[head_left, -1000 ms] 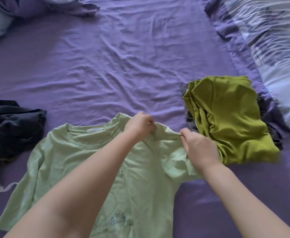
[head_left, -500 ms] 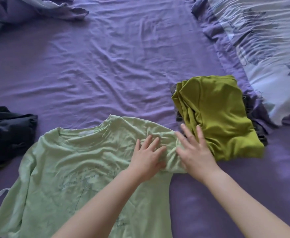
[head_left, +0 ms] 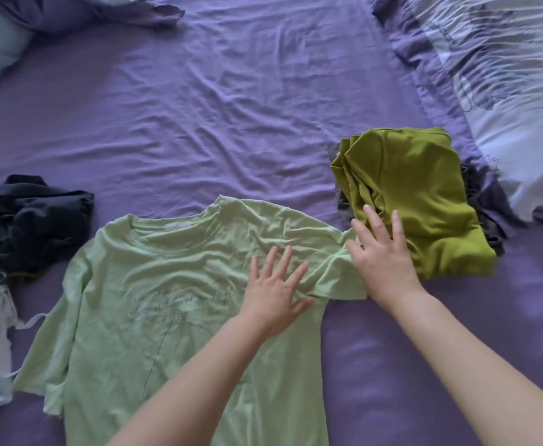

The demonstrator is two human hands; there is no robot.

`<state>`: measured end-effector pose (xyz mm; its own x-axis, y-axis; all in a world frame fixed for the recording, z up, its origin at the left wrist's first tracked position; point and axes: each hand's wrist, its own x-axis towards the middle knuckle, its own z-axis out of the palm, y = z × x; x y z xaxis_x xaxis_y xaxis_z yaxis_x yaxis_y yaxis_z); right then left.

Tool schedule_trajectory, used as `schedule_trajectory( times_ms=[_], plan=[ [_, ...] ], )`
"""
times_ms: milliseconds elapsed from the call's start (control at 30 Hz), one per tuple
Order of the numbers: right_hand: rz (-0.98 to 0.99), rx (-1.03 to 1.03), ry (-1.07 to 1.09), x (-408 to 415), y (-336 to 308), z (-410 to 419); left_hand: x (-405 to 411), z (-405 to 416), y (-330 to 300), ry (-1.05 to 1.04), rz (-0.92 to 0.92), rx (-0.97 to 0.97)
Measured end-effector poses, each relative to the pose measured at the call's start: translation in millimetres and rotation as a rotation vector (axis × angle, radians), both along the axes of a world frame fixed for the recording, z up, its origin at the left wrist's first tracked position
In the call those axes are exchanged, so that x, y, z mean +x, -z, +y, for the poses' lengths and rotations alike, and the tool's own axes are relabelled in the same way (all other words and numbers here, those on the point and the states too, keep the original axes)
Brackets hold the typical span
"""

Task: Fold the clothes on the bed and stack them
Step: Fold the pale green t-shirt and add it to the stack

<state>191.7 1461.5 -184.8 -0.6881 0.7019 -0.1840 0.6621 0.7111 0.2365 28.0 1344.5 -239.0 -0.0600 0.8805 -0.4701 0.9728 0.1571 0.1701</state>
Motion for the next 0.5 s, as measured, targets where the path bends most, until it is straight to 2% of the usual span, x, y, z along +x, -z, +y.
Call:
schedule_trajectory(
  times_ms=[167,300,500],
  plan=[
    [0.157,-0.109,-0.187,-33,-2,-56,-29,-69,-9,-0.154,0.005,-0.116],
    [0.113,-0.285,-0.174,-68,1,-98,-56,-123,-19,-0.297,0.002,-0.160],
    [0.079,-0.510,-0.196,-124,21,-157,-111,-192,-33,-0.506,0.007,-0.108]
  ],
)
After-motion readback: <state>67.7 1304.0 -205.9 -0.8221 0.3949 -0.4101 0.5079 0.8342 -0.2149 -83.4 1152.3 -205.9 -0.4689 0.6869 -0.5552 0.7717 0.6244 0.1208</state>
